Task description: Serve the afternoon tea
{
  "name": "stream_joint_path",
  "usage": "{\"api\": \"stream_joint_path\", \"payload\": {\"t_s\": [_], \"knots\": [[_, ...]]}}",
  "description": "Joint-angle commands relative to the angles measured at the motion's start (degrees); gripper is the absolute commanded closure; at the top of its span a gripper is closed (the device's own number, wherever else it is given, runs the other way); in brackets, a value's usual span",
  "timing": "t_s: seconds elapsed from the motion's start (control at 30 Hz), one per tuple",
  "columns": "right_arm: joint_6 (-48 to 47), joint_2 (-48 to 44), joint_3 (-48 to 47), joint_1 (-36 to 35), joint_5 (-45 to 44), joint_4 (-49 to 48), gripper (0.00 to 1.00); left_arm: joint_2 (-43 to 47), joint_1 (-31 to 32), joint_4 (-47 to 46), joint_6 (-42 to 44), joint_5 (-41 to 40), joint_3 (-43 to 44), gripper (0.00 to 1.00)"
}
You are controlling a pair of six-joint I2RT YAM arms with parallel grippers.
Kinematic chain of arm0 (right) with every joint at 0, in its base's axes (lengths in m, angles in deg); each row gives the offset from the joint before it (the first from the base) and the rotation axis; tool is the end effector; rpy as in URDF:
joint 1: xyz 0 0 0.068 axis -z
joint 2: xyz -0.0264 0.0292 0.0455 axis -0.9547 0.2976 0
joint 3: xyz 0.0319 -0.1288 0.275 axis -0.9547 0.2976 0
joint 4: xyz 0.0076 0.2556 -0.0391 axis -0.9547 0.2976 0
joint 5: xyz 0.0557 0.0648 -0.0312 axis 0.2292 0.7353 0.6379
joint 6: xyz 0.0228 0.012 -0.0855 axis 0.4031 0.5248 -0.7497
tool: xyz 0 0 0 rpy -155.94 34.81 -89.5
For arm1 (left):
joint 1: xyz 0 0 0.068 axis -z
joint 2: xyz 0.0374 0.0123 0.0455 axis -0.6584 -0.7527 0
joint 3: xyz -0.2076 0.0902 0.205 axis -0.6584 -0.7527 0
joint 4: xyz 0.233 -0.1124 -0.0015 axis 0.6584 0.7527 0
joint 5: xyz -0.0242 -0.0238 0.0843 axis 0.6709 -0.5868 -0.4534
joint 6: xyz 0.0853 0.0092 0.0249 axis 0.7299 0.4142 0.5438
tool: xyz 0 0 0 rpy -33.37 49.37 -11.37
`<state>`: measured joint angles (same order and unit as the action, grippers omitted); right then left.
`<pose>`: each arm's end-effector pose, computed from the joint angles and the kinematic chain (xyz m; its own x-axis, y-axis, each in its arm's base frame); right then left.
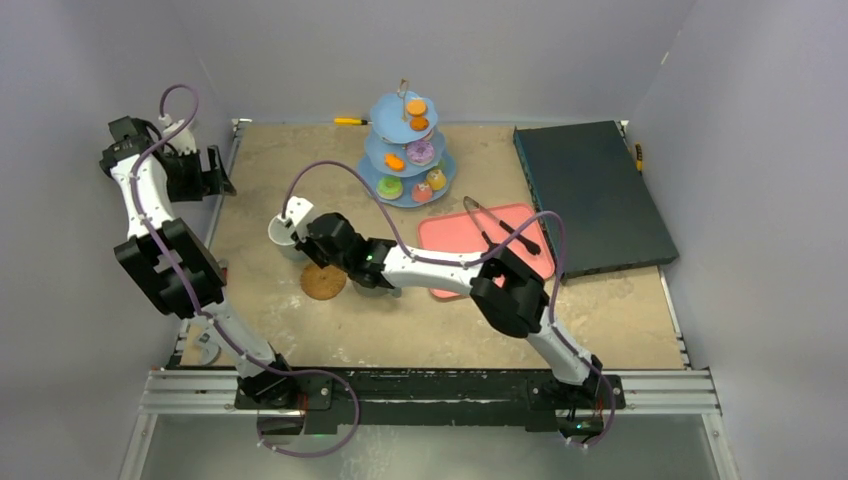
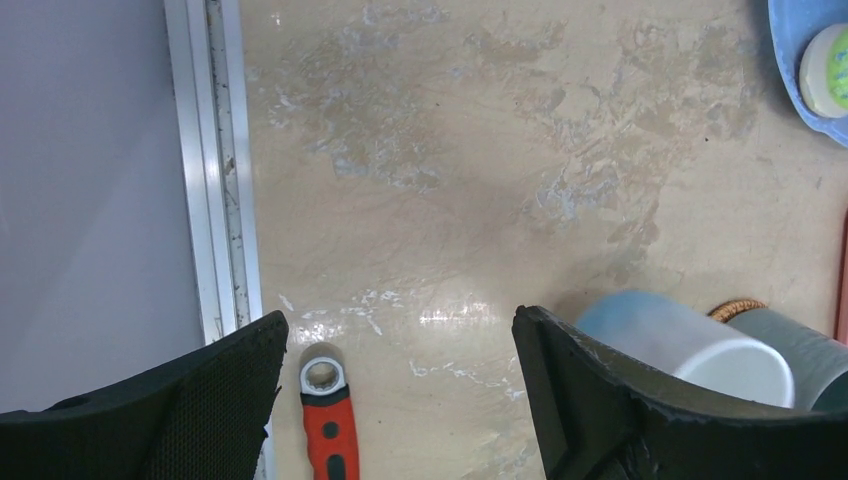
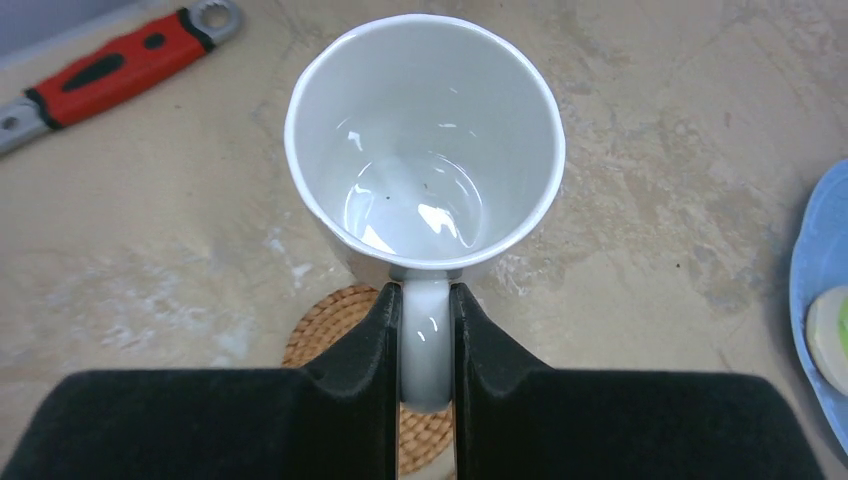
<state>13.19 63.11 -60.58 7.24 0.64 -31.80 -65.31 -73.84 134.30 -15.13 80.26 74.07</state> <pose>0.2650 0.5384 0.2345 -0.1248 -0.3454 -0.9301 -0.8075 0.5800 -0.1070 0.3817 0.2006 0.3035 -0.8004 -0.2077 -0.5623 -0.0656 0.9628 -0.2622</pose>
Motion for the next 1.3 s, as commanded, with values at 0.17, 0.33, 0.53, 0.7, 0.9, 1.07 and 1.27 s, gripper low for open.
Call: {"api": "stream_joint_path", "payload": {"t_s": [0.17,0.33,0.53,0.7,0.9,1.07,1.27], "knots": [[6.01,-12.75,9.62,-3.45,-5.71,-9.25,1.00,1.23,0.07,-1.62,0.52,-1.96,-3.28,0.15],[8.92,-15.42,16.42,-5.00,-7.73,-11.22,1.00,2.54,0.10,-2.79,1.53,-3.18,-4.74,0.11],[10.28,-16.67,21.50,-5.95,-9.36,-14.54,1.00,2.56,0.10,-3.01,1.94,-3.58,-5.00,0.08],[10.02,-16.00,22.10,-6.18,-9.97,-15.81,1.00,2.57,0.13,-3.00,1.87,-3.20,-5.30,0.06],[9.57,-15.80,23.22,-6.31,-9.79,-16.75,1.00,2.77,0.12,-3.08,1.98,-3.01,-5.29,0.05],[9.25,-16.26,25.46,-7.07,-10.61,-16.76,1.00,2.63,0.12,-3.14,2.07,-2.71,-5.35,0.04],[8.92,-15.88,26.06,-8.45,-12.15,-15.56,1.00,2.62,0.23,-3.20,1.92,-1.91,-5.78,0.01]]}}
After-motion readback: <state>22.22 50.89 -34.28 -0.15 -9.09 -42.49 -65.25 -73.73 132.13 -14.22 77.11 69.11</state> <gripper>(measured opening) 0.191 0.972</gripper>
